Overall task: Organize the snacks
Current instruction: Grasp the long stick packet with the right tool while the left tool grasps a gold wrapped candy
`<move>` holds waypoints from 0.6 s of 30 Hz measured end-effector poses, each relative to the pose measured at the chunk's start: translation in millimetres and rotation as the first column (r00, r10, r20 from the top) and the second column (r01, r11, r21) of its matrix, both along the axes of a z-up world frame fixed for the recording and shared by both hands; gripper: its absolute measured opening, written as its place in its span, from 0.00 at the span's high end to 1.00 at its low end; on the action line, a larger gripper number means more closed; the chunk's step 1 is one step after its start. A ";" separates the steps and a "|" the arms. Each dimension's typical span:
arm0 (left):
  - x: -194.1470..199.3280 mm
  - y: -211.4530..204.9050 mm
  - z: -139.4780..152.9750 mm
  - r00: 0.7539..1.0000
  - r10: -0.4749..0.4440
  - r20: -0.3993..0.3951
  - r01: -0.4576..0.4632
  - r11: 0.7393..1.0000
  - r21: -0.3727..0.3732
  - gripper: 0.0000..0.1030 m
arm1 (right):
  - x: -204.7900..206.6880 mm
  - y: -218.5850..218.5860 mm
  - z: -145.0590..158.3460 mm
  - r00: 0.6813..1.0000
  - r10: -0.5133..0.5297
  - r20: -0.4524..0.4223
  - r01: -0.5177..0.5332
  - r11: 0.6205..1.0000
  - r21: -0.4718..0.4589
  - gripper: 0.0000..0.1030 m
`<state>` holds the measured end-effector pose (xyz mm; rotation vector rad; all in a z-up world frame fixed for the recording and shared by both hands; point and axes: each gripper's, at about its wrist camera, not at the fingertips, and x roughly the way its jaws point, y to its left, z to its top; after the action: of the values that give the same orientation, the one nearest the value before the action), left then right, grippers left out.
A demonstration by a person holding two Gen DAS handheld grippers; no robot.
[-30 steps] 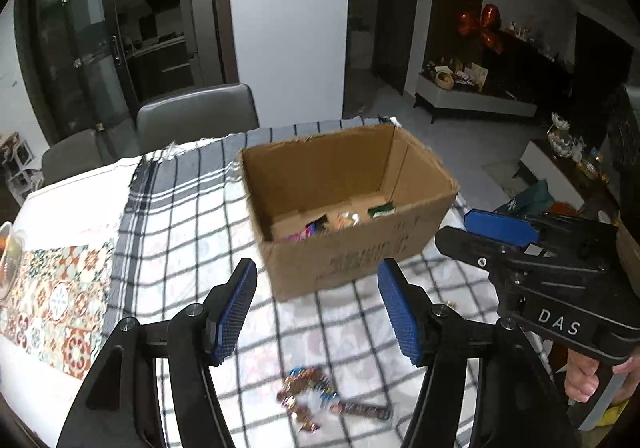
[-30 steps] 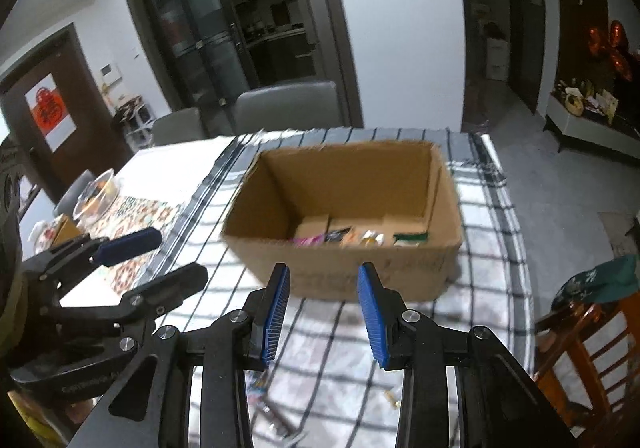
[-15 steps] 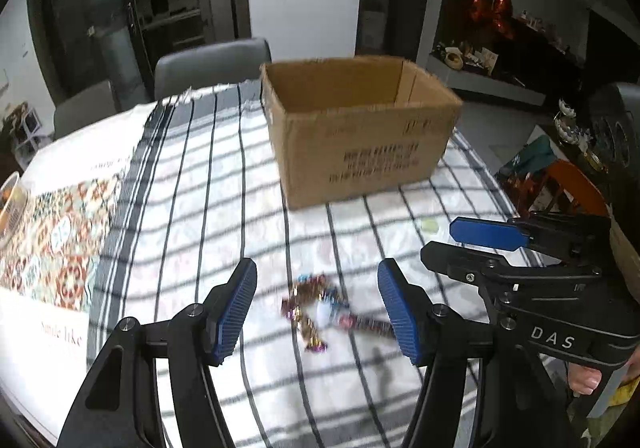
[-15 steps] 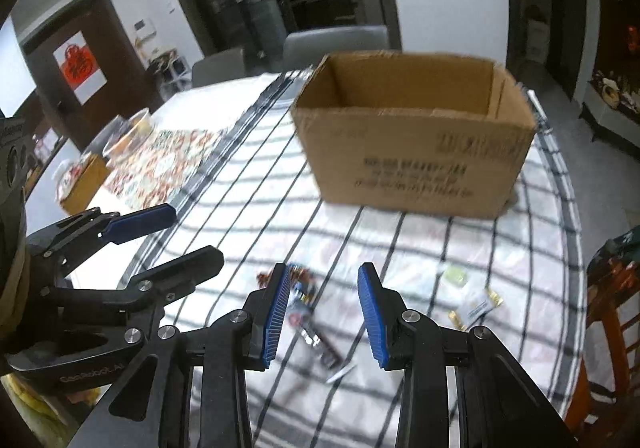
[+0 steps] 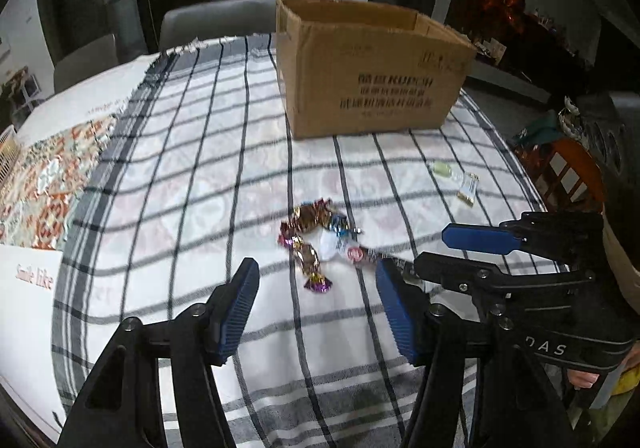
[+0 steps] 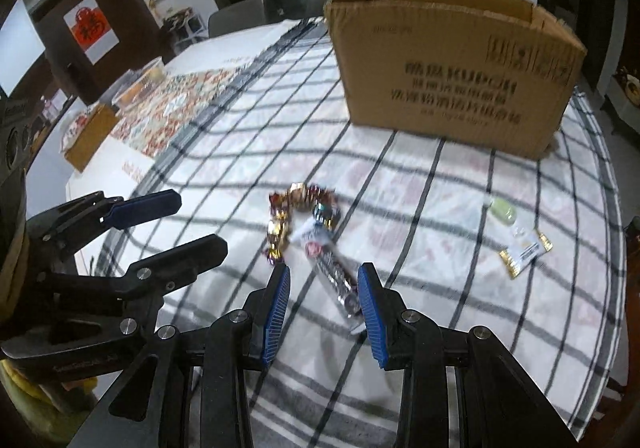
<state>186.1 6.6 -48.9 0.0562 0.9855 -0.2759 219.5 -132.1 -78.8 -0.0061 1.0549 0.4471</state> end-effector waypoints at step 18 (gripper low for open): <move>26.0 3.5 -49.0 0.994 -0.032 -0.104 0.030 0.999 -0.014 0.67 | 14.5 16.8 -41.0 0.996 0.073 -0.040 -0.075 0.996 -0.050 0.65</move>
<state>212.1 10.1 -97.8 0.0464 1.0874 -0.3158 234.0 -115.3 -119.8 -0.0829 1.1065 0.4888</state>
